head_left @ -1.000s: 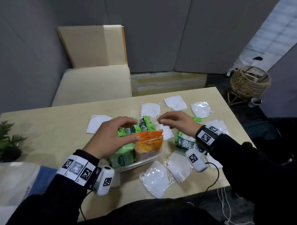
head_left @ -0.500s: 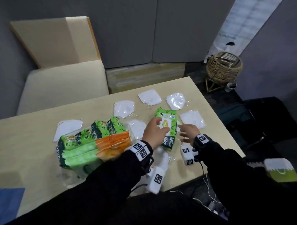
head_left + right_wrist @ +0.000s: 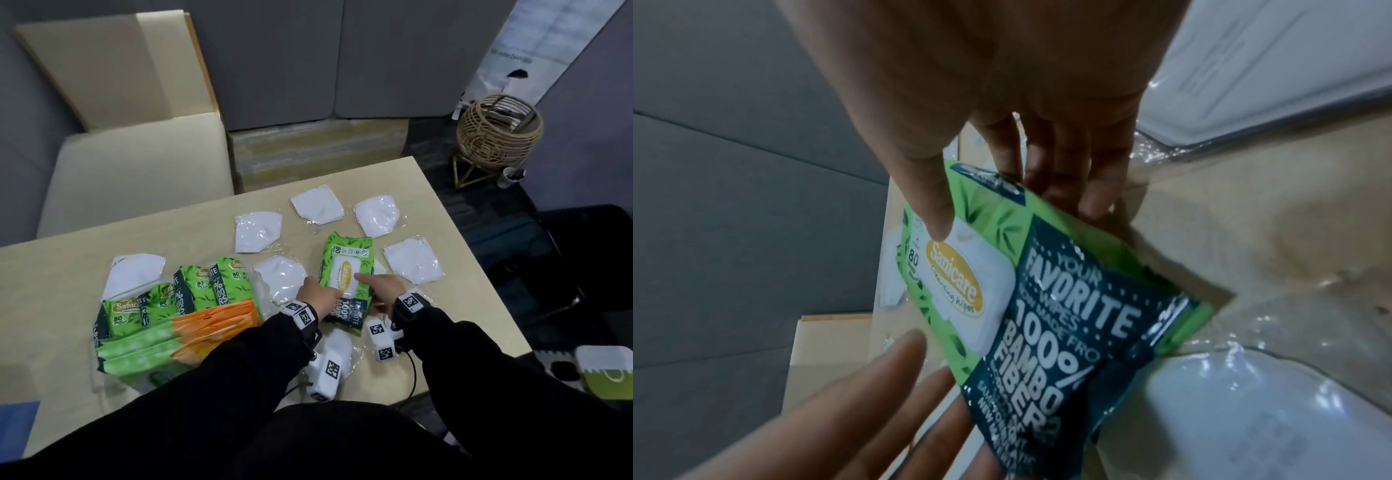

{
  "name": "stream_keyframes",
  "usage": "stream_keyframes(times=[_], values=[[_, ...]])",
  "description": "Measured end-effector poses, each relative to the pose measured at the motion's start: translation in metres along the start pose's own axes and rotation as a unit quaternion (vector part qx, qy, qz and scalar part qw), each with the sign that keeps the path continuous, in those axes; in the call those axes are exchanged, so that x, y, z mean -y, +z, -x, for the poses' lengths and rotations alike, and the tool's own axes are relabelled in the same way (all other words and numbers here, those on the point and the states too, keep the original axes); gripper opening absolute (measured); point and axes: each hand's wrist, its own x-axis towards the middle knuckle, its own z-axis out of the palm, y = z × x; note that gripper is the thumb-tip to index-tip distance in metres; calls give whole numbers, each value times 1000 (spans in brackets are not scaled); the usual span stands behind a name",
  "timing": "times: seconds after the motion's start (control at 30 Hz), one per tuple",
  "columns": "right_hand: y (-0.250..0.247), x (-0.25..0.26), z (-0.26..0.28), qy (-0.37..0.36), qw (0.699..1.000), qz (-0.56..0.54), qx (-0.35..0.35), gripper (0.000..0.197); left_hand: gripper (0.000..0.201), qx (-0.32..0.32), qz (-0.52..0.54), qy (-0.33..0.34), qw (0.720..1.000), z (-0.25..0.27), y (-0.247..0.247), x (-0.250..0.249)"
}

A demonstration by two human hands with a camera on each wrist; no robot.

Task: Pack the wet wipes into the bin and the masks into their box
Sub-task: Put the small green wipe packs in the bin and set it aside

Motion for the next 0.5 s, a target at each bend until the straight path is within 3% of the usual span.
stream_keyframes(times=[0.07, 0.13, 0.23, 0.27, 0.37, 0.5], values=[[-2, 4, 0, -16, 1000, 9, 8, 41, 40, 10, 38, -15, 999, -1, -2, -2], [-5, 12, 2, -36, 999, -9, 21, 36, 41, 41, 62, -23, 997, 9, -4, -6], [-13, 25, 6, -55, 997, -8, 52, 62, 35, 82, 50, -11, 995, 22, 0, -10], [-15, 29, 8, -72, 996, 7, 60, 62, 35, 83, 53, 0, 995, 25, 1, -11], [-26, 49, 28, -134, 987, 37, 83, 50, 69, 12, 91, 60, 994, 39, -6, -28], [-47, 83, 61, -224, 960, 90, 140, 47, 109, -92, 34, 229, 969, 76, -43, -67]])
